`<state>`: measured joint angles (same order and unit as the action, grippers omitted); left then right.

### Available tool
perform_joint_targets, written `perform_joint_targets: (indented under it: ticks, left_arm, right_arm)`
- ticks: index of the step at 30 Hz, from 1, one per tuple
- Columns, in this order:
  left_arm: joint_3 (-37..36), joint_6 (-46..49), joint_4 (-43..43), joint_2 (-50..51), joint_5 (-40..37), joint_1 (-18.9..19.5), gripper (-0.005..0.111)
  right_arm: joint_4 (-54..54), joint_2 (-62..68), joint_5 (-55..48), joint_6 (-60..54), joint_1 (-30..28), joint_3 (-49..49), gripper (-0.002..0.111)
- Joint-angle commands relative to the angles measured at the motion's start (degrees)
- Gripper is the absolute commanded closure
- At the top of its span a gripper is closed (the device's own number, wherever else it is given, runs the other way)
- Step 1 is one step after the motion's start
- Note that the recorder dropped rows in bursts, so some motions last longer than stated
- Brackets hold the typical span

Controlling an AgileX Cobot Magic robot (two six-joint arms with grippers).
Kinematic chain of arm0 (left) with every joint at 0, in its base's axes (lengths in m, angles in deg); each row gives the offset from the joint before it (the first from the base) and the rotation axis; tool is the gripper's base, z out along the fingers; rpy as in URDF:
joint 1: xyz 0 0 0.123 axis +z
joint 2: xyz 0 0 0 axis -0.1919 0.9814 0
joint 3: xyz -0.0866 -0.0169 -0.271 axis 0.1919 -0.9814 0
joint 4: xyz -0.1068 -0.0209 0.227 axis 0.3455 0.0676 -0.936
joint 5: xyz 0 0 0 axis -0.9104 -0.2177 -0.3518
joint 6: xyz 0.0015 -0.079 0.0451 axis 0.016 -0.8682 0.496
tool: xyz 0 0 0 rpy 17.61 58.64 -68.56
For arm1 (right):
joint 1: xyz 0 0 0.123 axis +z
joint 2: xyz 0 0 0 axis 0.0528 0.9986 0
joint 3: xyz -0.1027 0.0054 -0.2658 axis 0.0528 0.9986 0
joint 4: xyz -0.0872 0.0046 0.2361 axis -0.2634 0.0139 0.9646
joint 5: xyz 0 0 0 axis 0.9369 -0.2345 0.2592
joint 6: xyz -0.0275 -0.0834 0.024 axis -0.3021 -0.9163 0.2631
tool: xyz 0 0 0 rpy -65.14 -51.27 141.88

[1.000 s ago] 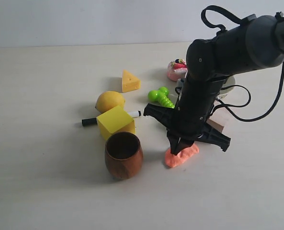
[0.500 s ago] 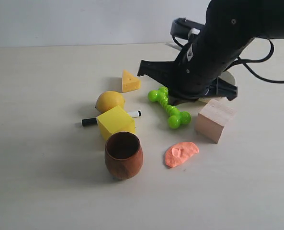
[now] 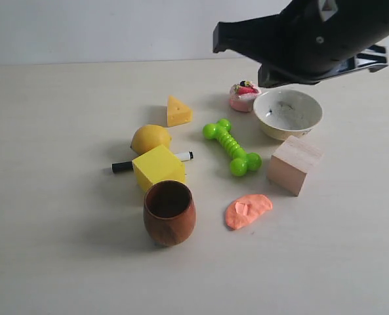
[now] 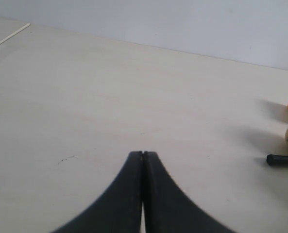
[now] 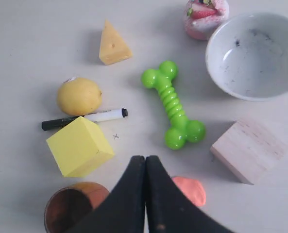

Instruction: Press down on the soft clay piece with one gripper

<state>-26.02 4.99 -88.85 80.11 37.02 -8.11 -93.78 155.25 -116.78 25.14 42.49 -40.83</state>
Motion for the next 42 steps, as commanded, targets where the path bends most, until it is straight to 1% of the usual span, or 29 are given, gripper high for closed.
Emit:
perform_joint_targets:
  ticks: [1,4,7,10,12,17,29,32,34,36,38,42]
  left_arm:
    - [0.16,-0.17,0.0,-0.35,0.92,-0.37,0.107]
    - [0.16,-0.27,0.0,-0.35,0.92,-0.37,0.107]
    - [0.16,-0.27,0.0,-0.35,0.92,-0.37,0.107]
    - [0.16,-0.27,0.0,-0.35,0.92,-0.37,0.107]
    - [0.16,-0.27,0.0,-0.35,0.92,-0.37,0.107]
    - [0.16,-0.27,0.0,-0.35,0.92,-0.37,0.107]
    - [0.16,-0.27,0.0,-0.35,0.92,-0.37,0.107]
    - [0.16,-0.27,0.0,-0.35,0.92,-0.37,0.107]
    - [0.16,-0.27,0.0,-0.35,0.92,-0.37,0.107]
    - [0.16,-0.27,0.0,-0.35,0.92,-0.37,0.107]
    - [0.16,-0.27,0.0,-0.35,0.92,-0.37,0.107]
    - [0.16,-0.27,0.0,-0.35,0.92,-0.37,0.107]
  right_arm:
    - [-0.66,-5.23,-1.18,-0.54,0.19,0.05,0.108]
    - [-0.99,-7.13,-1.06,-0.54,0.19,0.05,0.108]
    - [-5.47,-8.96,-1.36,-0.54,0.19,0.05,0.108]
    - [-9.41,-10.87,-3.74,-0.44,0.19,0.05,0.108]
    - [-12.41,-12.01,-7.65,1.67,0.19,0.05,0.108]
    - [-22.11,-13.83,-24.48,14.07,0.19,0.05,0.108]
    - [-28.1,-16.58,-24.48,13.17,0.03,0.15,0.108]
    - [-26.93,-16.91,-23.39,9.95,-2.24,0.15,0.108]
    - [-23.53,-17.32,-15.3,5.46,-5.62,0.15,0.108]
    - [-18.54,-17.73,-6.59,-1.68,-9.6,0.26,0.108]
    - [-12.39,-17.87,-0.66,-10.23,-13.22,0.26,0.108]
    - [1.54,-19.05,4.19,-24.97,-20.56,1.17,0.108]
